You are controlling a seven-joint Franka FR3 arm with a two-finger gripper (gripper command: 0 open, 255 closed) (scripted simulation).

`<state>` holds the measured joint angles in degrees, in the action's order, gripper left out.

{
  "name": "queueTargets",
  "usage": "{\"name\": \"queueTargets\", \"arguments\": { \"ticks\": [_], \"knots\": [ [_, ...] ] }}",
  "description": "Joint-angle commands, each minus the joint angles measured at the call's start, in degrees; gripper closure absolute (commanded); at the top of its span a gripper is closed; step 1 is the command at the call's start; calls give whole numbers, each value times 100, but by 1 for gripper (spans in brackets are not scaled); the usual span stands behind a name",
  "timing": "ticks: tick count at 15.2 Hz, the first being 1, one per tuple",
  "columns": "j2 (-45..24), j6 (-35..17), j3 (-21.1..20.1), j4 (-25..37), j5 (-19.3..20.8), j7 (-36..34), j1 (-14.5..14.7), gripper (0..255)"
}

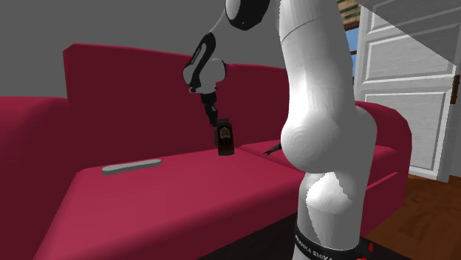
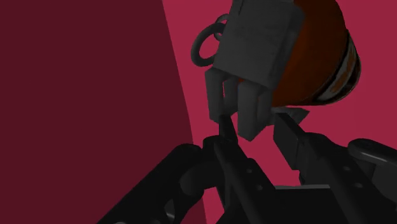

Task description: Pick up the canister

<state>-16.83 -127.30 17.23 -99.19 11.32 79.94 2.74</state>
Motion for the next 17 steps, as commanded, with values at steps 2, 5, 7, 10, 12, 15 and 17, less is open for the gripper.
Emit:
{"name": "queueTargets", "arguments": {
  "ticks": [2,5,7,10,12,15,17],
  "knots": [
    [588,1015,115,-937,290,-236,166,255],
    [666,1221,148,-804,286,-192,207,255],
    [714,1360,162,-709,284,-163,226,255],
    [777,1570,165,-556,283,-121,238,255],
    [814,1711,164,-448,282,-93,243,255],
    [860,1925,163,-275,280,-48,250,255],
    [875,2007,162,-206,278,-30,253,255]
  ]
}}
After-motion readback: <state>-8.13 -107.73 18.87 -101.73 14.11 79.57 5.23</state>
